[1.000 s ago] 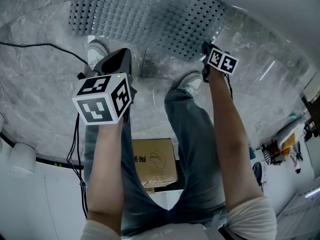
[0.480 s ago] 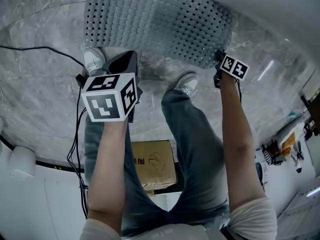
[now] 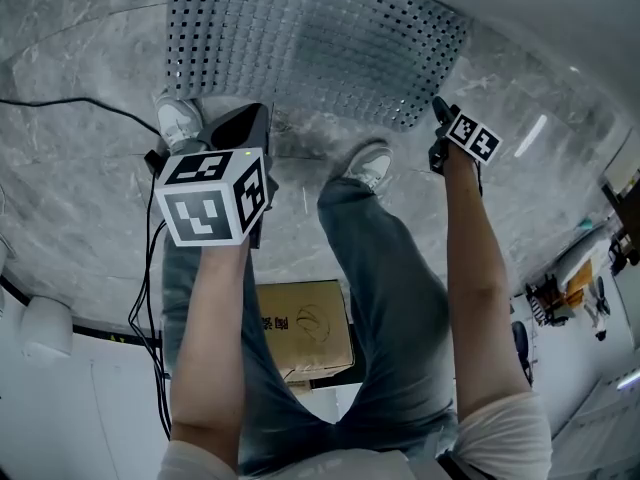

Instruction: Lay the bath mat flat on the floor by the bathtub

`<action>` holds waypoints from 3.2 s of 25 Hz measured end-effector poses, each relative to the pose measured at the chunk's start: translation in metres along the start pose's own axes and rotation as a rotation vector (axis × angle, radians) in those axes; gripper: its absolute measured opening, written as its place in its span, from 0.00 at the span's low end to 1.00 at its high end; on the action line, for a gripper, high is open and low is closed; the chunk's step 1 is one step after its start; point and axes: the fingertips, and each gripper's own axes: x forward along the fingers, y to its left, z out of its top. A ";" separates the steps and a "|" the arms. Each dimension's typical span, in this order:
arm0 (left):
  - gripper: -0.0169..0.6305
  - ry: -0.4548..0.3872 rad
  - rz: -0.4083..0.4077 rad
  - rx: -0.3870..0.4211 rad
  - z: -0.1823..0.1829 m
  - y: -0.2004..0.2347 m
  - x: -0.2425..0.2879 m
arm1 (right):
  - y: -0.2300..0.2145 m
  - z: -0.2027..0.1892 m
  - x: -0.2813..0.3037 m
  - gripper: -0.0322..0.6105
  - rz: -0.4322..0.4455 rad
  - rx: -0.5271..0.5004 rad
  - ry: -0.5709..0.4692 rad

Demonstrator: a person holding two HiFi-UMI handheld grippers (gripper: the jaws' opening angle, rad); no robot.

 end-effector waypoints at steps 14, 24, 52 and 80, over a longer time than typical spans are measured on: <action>0.05 -0.027 0.020 0.032 0.009 0.003 -0.007 | 0.012 0.038 0.053 0.17 0.028 -0.038 -0.051; 0.05 -0.063 0.037 -0.053 0.006 0.031 -0.033 | 0.039 0.045 0.047 0.11 -0.106 -0.187 -0.035; 0.05 -0.127 -0.052 -0.240 0.040 0.186 -0.118 | 0.623 -0.113 0.058 0.09 0.731 -0.769 0.054; 0.05 -0.130 0.087 -0.198 0.053 0.188 -0.124 | 0.566 -0.028 0.014 0.09 0.534 -0.809 0.057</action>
